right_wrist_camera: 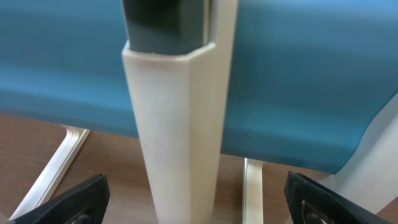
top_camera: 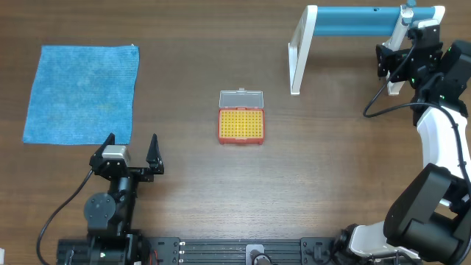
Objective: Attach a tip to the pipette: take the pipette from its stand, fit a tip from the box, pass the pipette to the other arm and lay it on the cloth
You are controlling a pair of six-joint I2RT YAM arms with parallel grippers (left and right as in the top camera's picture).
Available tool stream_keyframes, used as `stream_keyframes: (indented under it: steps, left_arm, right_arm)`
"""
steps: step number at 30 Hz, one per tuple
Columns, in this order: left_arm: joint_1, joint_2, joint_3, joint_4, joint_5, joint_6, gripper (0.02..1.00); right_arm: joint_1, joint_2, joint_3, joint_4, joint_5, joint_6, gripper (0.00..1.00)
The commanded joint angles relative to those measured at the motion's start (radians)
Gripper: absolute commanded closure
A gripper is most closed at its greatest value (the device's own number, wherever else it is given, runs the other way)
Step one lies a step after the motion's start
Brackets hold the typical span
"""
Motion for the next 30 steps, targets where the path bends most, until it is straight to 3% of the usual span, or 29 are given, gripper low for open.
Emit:
stream_keyframes:
  steps: [1, 6, 17, 19, 22, 29, 30]
  left_arm:
    - [-0.004, -0.004, -0.002, -0.005, 0.003, -0.008, 0.020]
    - [-0.004, -0.004, -0.002, -0.005, 0.003, -0.008, 0.020]
    - [-0.004, -0.004, -0.002, -0.005, 0.003, -0.008, 0.020]
    - [-0.004, -0.004, -0.002, -0.005, 0.003, -0.008, 0.023]
    - [-0.004, -0.004, -0.002, -0.005, 0.003, -0.008, 0.020]
    - [-0.004, -0.004, -0.002, -0.005, 0.003, -0.008, 0.023]
    - [-0.004, -0.004, -0.002, -0.005, 0.003, -0.008, 0.020]
  right_arm:
    - [0.009, 0.043, 0.018, 0.012, -0.005, 0.064, 0.097]
    - [0.009, 0.049, 0.018, 0.024, -0.005, 0.141, 0.303]
    - [0.015, 0.049, 0.017, 0.024, -0.006, 0.167, 0.421]
    - [0.015, 0.049, 0.017, 0.024, -0.006, 0.167, 0.498]
    - [0.015, 0.049, 0.017, 0.024, -0.006, 0.171, 0.535]
    - [0.015, 0.049, 0.017, 0.024, -0.011, 0.179, 0.575]
    - [0.014, 0.049, 0.017, 0.028, -0.017, 0.179, 0.619]
